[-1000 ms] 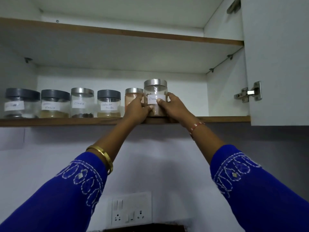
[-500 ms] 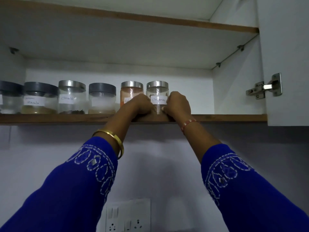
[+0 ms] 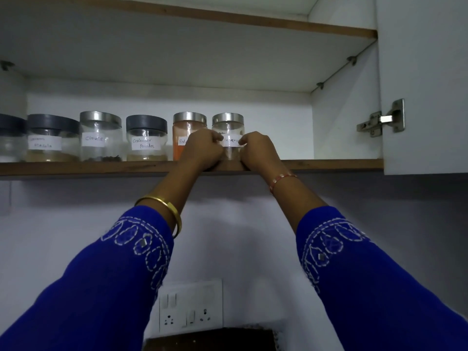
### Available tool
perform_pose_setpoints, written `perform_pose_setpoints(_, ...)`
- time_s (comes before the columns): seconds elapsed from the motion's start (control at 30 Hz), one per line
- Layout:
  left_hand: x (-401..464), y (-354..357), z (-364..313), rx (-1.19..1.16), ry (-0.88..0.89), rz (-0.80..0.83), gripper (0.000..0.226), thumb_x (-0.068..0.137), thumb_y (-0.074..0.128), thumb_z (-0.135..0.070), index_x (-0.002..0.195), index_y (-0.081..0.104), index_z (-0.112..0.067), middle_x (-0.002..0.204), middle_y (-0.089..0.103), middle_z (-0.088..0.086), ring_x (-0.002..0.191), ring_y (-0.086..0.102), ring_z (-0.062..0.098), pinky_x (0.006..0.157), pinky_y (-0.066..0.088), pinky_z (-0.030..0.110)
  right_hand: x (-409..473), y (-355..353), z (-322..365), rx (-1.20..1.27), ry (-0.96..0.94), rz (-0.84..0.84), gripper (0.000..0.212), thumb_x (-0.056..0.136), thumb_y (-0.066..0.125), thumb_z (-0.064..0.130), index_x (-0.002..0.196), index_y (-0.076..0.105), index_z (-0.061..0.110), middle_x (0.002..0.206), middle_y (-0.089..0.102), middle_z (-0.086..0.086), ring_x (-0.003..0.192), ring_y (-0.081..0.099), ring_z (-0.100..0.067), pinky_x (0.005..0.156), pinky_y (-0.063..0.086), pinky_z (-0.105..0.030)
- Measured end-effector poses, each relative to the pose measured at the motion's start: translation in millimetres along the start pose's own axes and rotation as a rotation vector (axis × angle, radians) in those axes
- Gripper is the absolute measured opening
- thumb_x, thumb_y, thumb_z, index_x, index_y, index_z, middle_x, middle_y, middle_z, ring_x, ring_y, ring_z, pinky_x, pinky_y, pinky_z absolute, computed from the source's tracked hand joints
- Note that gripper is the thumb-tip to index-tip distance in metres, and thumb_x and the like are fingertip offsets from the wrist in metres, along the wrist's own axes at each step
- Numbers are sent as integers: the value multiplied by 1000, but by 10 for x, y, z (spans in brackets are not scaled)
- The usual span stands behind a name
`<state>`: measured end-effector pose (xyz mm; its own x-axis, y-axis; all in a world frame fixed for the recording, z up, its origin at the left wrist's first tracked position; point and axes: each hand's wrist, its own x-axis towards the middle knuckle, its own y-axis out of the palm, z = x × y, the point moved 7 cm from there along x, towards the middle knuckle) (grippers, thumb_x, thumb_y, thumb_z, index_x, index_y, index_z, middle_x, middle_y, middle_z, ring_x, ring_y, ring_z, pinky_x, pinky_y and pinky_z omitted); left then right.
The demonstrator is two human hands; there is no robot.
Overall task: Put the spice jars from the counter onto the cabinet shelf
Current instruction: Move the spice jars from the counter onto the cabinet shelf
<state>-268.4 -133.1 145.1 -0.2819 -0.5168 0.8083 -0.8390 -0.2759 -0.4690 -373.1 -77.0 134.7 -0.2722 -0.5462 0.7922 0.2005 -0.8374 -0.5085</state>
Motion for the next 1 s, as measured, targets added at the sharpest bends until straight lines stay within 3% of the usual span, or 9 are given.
perform_pose_setpoints(0.23, -727, -96, -164, -122, 225, -212, 37, 87, 43, 0, 120, 59, -2, 121, 62, 17, 110, 57, 27, 94, 43, 26, -568, -86, 58, 113, -156, -128, 29, 89, 49, 3, 114, 61, -5, 116, 62, -21, 109, 55, -32, 89, 38, -25)
perform_pose_setpoints(0.33, -1095, -94, -135, -201, 266, -231, 34, 87, 44, -1, 117, 61, 0, 118, 64, 16, 110, 57, 21, 95, 41, 16, -983, -46, 34, 148, -169, -172, 36, 90, 53, 8, 126, 55, 1, 131, 54, -16, 125, 47, -27, 106, 26, -18)
perform_pose_setpoints(0.4, -1345, -73, -66, -250, 221, -225, 34, 88, 45, -1, 118, 60, -1, 121, 63, 14, 114, 56, 19, 93, 36, 6, -1290, 27, 6, 150, -158, -178, 41, 92, 53, 11, 131, 50, 2, 140, 48, -15, 134, 40, -27, 107, 21, -19)
perform_pose_setpoints(0.5, -1760, 4, 57, -277, 131, -198, 34, 90, 45, -4, 121, 59, -4, 125, 61, 12, 118, 54, 19, 91, 29, -3, -1735, 190, -104, 191, -66, -122, 42, 94, 51, 16, 135, 47, 7, 145, 42, -11, 138, 35, -24, 112, 24, -26)
perform_pose_setpoints(0.67, -2530, 170, 291, -328, -8, -113, 37, 89, 43, -11, 122, 58, -6, 127, 60, 10, 120, 55, 21, 100, 37, 17, -2596, 514, -366, 252, 68, -57, 40, 92, 53, 15, 132, 51, 6, 141, 48, -13, 133, 41, -26, 110, 32, -30)
perform_pose_setpoints(0.77, -3024, 309, 462, -368, -119, -68, 34, 90, 45, -6, 120, 59, -5, 126, 61, 11, 118, 55, 19, 100, 39, 20, -3150, 805, -543, 250, 165, 61, 41, 93, 54, 16, 133, 50, 8, 142, 47, -11, 134, 40, -24, 110, 33, -31)
perform_pose_setpoints(0.87, -3512, 524, 654, -438, -257, 24, 34, 90, 45, 0, 122, 58, -5, 126, 61, 10, 117, 54, 14, 95, 40, 10, -3675, 1055, -693, 243, 226, 170, 41, 92, 53, 15, 132, 50, 7, 141, 48, -12, 132, 41, -26, 112, 34, -36)
perform_pose_setpoints(1.0, -4081, 741, 855, -471, -400, 101, 34, 90, 46, 1, 122, 56, -3, 125, 60, 10, 110, 53, 6, 83, 38, -6, -4259, 1255, -893, 253, 331, 233, 42, 92, 54, 16, 133, 49, 7, 140, 47, -13, 132, 41, -25, 106, 29, -24)
